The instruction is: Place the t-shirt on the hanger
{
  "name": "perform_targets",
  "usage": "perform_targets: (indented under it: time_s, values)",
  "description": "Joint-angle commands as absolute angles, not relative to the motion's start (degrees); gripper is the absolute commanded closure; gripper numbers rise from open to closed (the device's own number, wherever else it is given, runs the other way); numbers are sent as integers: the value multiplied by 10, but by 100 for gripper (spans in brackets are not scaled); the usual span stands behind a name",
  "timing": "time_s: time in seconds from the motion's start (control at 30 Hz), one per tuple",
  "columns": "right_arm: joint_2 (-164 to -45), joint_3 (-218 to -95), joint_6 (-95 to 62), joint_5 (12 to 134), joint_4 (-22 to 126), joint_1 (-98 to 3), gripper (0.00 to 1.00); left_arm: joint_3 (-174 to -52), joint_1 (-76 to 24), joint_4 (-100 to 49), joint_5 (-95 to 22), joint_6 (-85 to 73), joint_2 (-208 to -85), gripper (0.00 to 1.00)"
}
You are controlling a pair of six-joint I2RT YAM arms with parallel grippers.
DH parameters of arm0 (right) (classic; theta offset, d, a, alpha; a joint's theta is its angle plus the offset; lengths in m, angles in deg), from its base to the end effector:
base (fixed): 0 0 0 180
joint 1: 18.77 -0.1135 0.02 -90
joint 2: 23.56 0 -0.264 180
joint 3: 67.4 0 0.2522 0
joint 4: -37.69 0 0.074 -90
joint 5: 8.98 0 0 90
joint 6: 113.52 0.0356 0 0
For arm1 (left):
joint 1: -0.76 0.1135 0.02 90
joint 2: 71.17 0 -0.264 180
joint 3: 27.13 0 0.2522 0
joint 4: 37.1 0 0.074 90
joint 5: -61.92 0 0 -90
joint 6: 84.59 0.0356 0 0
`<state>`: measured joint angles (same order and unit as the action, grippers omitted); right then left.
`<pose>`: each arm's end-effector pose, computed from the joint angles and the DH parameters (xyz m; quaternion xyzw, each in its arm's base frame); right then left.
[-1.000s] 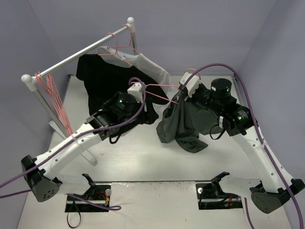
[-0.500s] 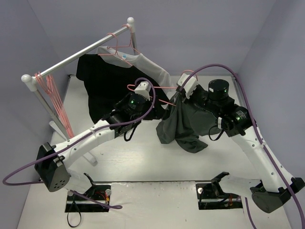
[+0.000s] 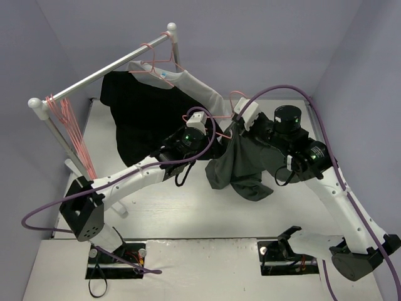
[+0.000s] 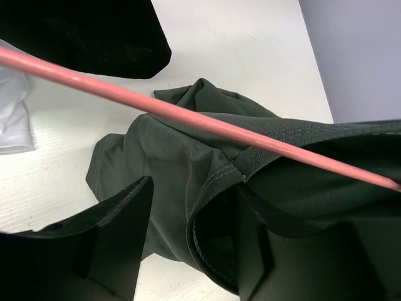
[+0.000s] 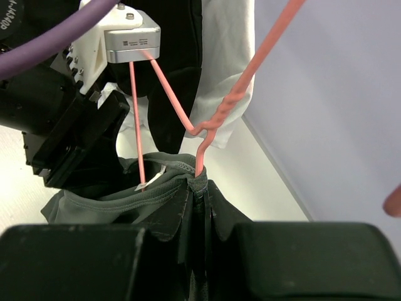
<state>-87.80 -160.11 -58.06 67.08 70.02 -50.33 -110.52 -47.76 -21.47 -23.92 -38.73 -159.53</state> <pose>0.1960 0.1304 0.4642 -0.4649 0.5626 0.0710 0.6799 0.2445 -0.2726 0.3170 0.0107 0.8218 -0.3909 0.4144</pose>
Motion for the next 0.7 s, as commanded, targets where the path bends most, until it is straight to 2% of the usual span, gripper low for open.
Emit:
perform_targets:
  time_s: [0.0, 0.17, 0.23, 0.43, 0.67]
  values:
    - [-851, -1599, -574, 676, 643, -508, 100, -1111, -488, -270, -222, -395, -1584, 58]
    - [-841, -1582, -573, 692, 643, -508, 100, -1094, -488, -254, -185, -393, -1563, 91]
    - [-836, -1573, -572, 700, 643, -508, 100, -1093, -485, -234, -165, -388, -1548, 99]
    - [-819, -1557, -566, 712, 644, -508, 100, -1079, -463, -185, -142, -371, -1507, 100]
    - [-803, -1545, -559, 704, 645, -508, 100, -1087, -401, -131, -168, -354, -1478, 100]
